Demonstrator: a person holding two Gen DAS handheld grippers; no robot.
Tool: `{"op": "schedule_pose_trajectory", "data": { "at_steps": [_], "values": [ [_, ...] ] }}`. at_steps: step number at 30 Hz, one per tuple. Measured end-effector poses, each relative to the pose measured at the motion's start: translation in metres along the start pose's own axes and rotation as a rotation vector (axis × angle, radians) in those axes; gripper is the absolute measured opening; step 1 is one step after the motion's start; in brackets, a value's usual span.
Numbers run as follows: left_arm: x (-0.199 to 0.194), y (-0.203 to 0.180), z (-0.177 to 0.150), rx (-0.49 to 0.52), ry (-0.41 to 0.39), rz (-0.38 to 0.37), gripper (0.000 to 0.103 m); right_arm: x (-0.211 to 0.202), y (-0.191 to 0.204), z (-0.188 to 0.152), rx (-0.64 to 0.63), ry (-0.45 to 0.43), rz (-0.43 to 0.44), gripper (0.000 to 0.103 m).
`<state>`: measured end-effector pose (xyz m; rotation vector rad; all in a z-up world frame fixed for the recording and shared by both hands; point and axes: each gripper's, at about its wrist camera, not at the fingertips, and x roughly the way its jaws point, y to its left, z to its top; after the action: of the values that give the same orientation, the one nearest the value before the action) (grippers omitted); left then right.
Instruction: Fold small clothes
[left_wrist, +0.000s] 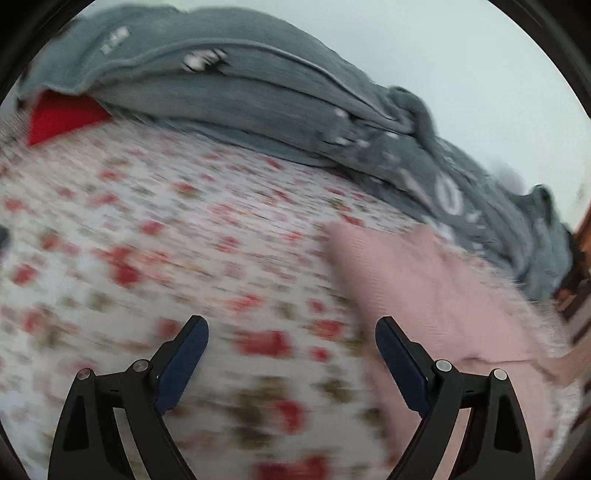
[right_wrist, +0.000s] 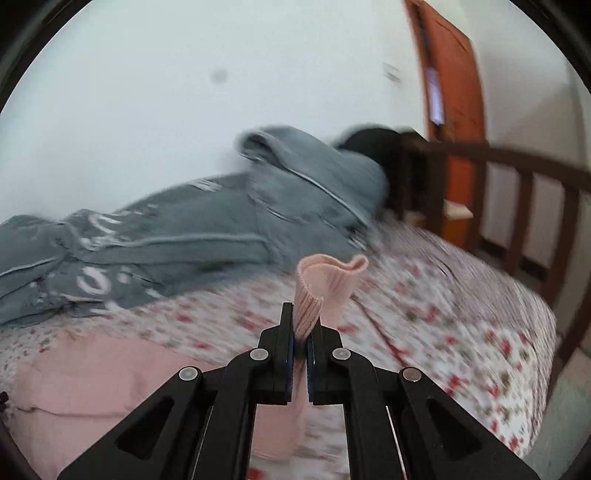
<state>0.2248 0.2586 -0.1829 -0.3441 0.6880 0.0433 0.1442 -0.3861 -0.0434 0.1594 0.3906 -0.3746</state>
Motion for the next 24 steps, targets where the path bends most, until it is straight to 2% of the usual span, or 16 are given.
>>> {"op": "schedule_pose_trajectory", "data": {
  "at_steps": [2, 3, 4, 8, 9, 12, 15, 19, 24],
  "values": [
    [-0.002, 0.01, 0.002, 0.032, -0.002, 0.078, 0.092, -0.006, 0.039, 0.013, -0.033, -0.027, 0.047, 0.005],
    [-0.001, 0.016, 0.003, 0.041, 0.004, 0.092, 0.092, -0.011, 0.072, 0.02, -0.06, -0.043, 0.089, 0.005],
    [0.0, 0.022, 0.002, 0.042, 0.008, 0.091, 0.092, -0.014, 0.09, 0.022, -0.074, -0.05, 0.114, 0.005],
    [0.0, 0.037, -0.006, -0.01, -0.003, 0.038, 0.092, -0.021, 0.204, 0.019, -0.168, -0.056, 0.27, 0.005],
    [-0.002, 0.039, -0.006, -0.013, -0.018, 0.028, 0.092, -0.022, 0.242, 0.011, -0.198, -0.04, 0.322, 0.005],
    [-0.007, 0.045, -0.01, -0.043, -0.038, -0.016, 0.092, -0.015, 0.319, -0.018, -0.222, 0.047, 0.449, 0.005],
    [-0.009, 0.055, -0.011, -0.094, -0.056, -0.077, 0.092, -0.007, 0.381, -0.058, -0.244, 0.145, 0.549, 0.005],
    [-0.006, 0.051, -0.009, -0.08, -0.046, -0.056, 0.093, 0.008, 0.438, -0.114, -0.32, 0.311, 0.63, 0.005],
    [-0.005, 0.051, -0.009, -0.076, -0.043, -0.069, 0.094, 0.012, 0.456, -0.137, -0.312, 0.356, 0.666, 0.008]
  ]
}}
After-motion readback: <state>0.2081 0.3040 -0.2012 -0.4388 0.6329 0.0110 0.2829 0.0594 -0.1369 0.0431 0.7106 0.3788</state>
